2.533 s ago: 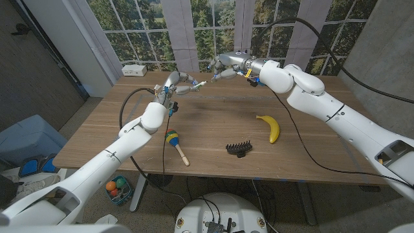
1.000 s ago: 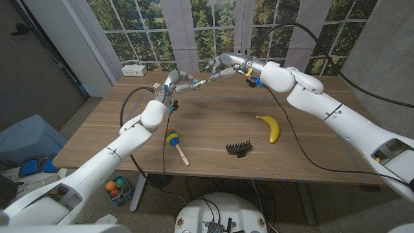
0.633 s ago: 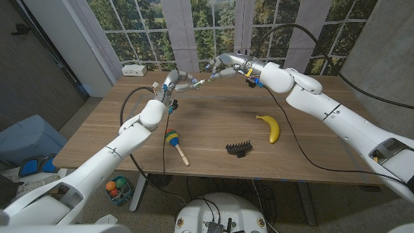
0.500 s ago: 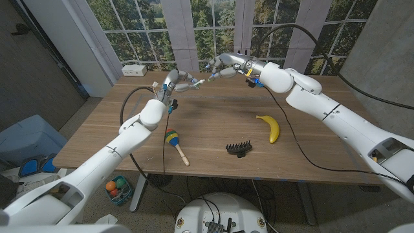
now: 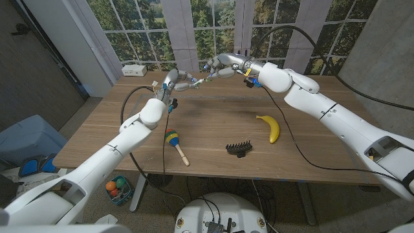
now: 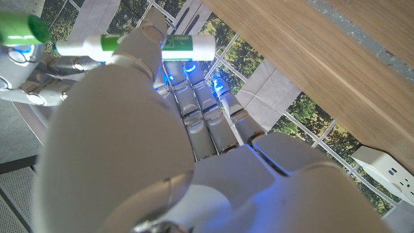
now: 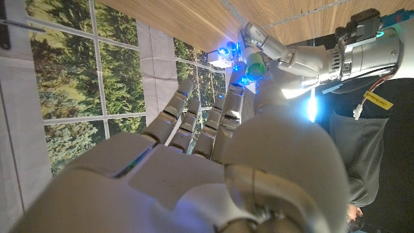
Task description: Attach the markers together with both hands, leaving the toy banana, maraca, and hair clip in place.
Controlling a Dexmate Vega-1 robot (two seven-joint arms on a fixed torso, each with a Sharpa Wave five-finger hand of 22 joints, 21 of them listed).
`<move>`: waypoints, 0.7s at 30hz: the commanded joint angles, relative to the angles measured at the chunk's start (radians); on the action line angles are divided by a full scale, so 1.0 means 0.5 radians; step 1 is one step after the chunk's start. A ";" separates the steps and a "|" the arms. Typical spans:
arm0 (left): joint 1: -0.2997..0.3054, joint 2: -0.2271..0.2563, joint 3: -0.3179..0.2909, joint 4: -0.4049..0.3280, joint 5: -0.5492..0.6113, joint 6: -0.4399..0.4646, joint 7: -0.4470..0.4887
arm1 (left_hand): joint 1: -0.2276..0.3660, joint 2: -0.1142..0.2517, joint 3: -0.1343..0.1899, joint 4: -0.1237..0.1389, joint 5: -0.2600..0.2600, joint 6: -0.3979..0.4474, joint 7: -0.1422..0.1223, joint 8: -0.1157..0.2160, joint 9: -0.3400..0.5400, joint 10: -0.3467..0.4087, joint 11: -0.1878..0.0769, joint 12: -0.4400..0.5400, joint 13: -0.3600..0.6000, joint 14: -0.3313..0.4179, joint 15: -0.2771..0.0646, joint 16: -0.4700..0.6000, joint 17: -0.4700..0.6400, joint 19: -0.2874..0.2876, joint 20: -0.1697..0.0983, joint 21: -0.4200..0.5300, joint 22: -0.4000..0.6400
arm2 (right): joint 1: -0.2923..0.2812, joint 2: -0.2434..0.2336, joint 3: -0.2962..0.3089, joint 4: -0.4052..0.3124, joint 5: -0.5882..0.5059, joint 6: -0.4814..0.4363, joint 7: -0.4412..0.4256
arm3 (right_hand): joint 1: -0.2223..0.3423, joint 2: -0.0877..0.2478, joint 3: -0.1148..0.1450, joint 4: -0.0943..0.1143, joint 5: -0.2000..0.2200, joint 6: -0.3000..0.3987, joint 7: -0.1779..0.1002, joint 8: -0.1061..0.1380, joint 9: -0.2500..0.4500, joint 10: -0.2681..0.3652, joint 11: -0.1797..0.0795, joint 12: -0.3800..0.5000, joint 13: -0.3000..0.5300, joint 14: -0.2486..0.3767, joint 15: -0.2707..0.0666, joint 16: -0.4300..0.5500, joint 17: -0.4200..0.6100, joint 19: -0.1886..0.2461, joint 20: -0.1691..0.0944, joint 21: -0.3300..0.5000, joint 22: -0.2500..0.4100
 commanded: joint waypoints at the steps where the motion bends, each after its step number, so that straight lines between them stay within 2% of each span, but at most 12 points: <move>1: -0.026 -0.009 0.012 0.036 -0.015 -0.008 -0.016 | -0.012 -0.015 0.211 0.181 -0.013 0.251 -0.156 0.000 0.038 0.381 -0.294 -0.006 0.002 -0.011 -0.218 -0.005 0.000 0.001 -0.052 0.001 -0.002 | 0.015 0.061 -0.011 0.115 -0.002 0.082 -0.122 | 0.018 0.009 -0.007 0.002 0.007 0.012 -0.013 -0.012 0.005 -0.039 -0.007 -0.009 0.012 -0.018 -0.327 -0.001 0.012 -0.016 0.003 0.013 0.002; 7: -0.019 -0.003 0.013 0.021 -0.011 0.000 -0.008 | -0.015 -0.030 0.236 0.180 -0.027 0.274 -0.144 -0.010 0.002 0.391 -0.293 -0.011 -0.017 -0.018 -0.217 -0.014 -0.008 0.001 -0.053 0.000 -0.002 | 0.010 0.076 -0.011 0.138 -0.017 0.107 -0.179 | 0.024 0.015 -0.008 0.002 0.005 -0.001 -0.011 -0.024 0.005 -0.108 -0.017 -0.031 0.016 -0.046 -0.328 -0.011 0.014 -0.020 -0.004 0.015 0.003; 12: -0.005 0.001 0.009 -0.002 -0.009 0.003 0.006 | -0.021 -0.044 0.263 0.180 -0.040 0.288 -0.135 -0.007 -0.009 0.400 -0.293 -0.009 -0.028 -0.023 -0.216 -0.022 -0.017 0.001 -0.053 -0.002 -0.003 | -0.001 0.069 -0.015 0.128 -0.015 0.123 -0.179 | 0.021 0.017 -0.010 0.004 0.003 -0.009 -0.005 -0.031 0.005 -0.115 -0.009 -0.031 0.019 -0.052 -0.329 -0.013 0.015 -0.025 -0.005 0.014 0.003; 17: 0.020 0.008 -0.006 -0.034 -0.020 0.010 0.018 | -0.030 -0.070 0.291 0.177 -0.060 0.313 -0.127 0.013 0.000 0.423 -0.291 0.009 -0.027 -0.035 -0.212 -0.032 -0.030 0.001 -0.056 -0.006 -0.006 | -0.001 0.051 -0.029 0.112 -0.005 0.107 -0.114 | 0.021 0.016 -0.014 0.004 0.000 0.018 0.006 -0.026 0.006 -0.084 0.022 -0.012 0.024 -0.079 -0.317 -0.024 0.013 -0.034 -0.004 0.013 0.003; 21: 0.044 0.025 -0.016 -0.067 -0.019 0.028 0.028 | -0.035 -0.080 0.311 0.177 -0.074 0.324 -0.127 0.024 0.006 0.442 -0.288 0.028 -0.020 -0.035 -0.212 -0.033 -0.036 0.003 -0.056 -0.008 -0.008 | -0.010 0.021 -0.036 0.063 -0.054 0.070 -0.088 | 0.025 0.009 -0.019 0.000 0.001 0.041 0.008 -0.021 0.005 -0.026 0.022 0.016 0.029 -0.082 -0.313 -0.027 0.010 -0.036 -0.001 0.015 0.003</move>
